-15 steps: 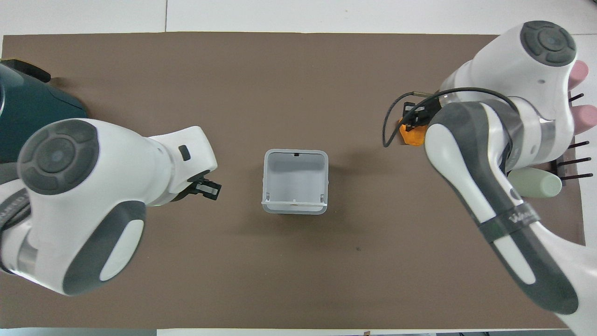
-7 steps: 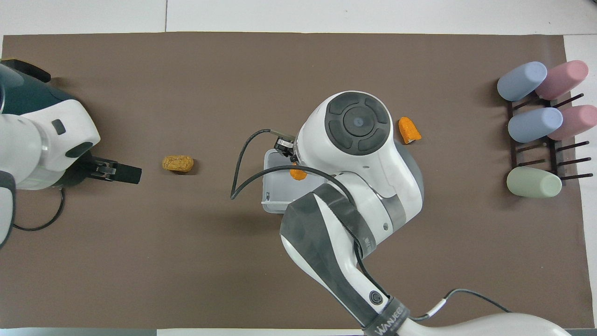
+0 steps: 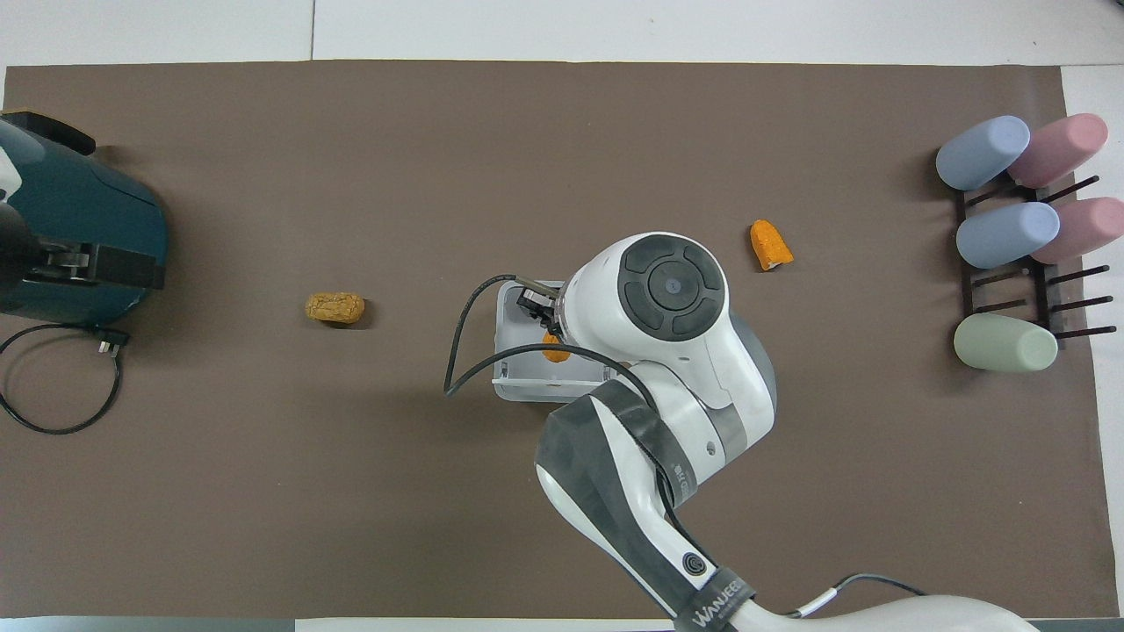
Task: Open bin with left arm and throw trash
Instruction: 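Withdraw the right gripper from the bin toward the other orange piece, then grasp the tan snack with the left gripper while the right gripper grasps the orange piece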
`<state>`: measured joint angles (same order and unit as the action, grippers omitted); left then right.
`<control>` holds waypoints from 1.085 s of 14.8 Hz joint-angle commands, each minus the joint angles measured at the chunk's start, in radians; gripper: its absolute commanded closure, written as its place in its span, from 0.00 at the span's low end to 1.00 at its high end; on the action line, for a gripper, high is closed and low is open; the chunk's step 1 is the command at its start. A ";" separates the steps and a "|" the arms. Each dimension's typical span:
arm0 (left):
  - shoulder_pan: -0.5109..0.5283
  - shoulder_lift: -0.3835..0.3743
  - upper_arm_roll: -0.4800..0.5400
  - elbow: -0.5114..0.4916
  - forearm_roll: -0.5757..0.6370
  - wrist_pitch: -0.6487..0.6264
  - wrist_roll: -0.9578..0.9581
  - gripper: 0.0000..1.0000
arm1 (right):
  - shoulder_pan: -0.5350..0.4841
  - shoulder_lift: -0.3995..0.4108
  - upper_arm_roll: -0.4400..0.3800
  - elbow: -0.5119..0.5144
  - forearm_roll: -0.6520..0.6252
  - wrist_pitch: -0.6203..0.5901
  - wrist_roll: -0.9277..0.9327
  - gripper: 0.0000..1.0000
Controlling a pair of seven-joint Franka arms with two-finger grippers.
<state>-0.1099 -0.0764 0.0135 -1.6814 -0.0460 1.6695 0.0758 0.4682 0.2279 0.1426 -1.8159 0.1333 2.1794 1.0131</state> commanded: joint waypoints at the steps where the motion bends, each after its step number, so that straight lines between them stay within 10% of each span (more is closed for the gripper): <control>1: 0.035 0.102 -0.012 0.123 -0.003 -0.071 0.006 0.00 | 0.003 -0.035 -0.001 -0.031 0.019 0.017 0.019 0.00; 4: 0.026 0.138 -0.015 0.169 -0.003 -0.074 0.004 0.00 | -0.002 -0.025 -0.003 -0.004 0.008 0.007 0.010 0.00; 16: -0.086 0.157 -0.021 -0.303 -0.003 0.436 -0.195 0.00 | -0.325 -0.021 -0.008 -0.069 -0.142 0.017 -0.835 0.00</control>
<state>-0.1693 0.0764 -0.0169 -1.9127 -0.0461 2.0262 -0.0770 0.1577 0.2335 0.1207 -1.8251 0.0379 2.1747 0.2339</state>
